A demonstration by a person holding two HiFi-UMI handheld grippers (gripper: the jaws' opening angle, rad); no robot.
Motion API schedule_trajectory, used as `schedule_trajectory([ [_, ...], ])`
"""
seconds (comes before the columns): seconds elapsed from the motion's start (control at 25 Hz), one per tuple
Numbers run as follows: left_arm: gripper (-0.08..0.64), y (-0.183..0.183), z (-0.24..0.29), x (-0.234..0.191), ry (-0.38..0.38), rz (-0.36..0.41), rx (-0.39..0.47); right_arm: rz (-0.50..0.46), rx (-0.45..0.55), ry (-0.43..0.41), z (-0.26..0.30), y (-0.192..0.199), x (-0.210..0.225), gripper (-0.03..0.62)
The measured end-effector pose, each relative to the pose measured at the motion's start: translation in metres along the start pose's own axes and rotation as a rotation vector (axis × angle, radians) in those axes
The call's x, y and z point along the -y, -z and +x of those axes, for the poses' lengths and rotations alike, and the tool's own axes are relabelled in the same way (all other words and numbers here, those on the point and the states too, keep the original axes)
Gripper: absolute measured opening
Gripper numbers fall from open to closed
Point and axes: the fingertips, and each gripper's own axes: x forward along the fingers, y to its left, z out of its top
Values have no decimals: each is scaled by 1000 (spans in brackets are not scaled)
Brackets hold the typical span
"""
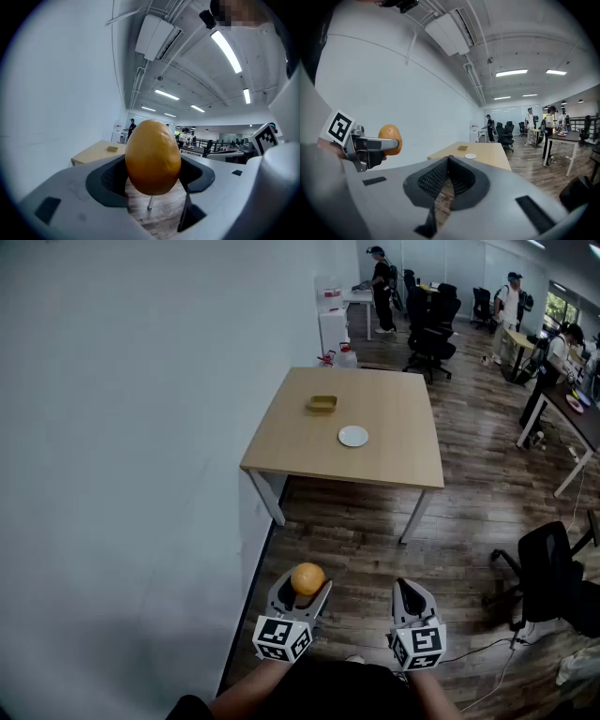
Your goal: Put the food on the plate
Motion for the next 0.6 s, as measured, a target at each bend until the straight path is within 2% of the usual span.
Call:
schedule_trajectory([
  [0.12, 299, 2, 4, 2, -5, 2, -1, -14, 10, 1, -2, -3, 7, 60],
  [0.32, 299, 11, -1, -1, -44, 2, -4, 32, 23, -28, -11, 4, 16, 60],
  [0.52, 299, 31, 1, -1, -62, -19, -56, 77, 1, -49, -11, 22, 28, 60],
  [0.6, 299, 35, 6, 0, -61, -18, -68, 61, -18, -55, -8, 27, 32, 60],
])
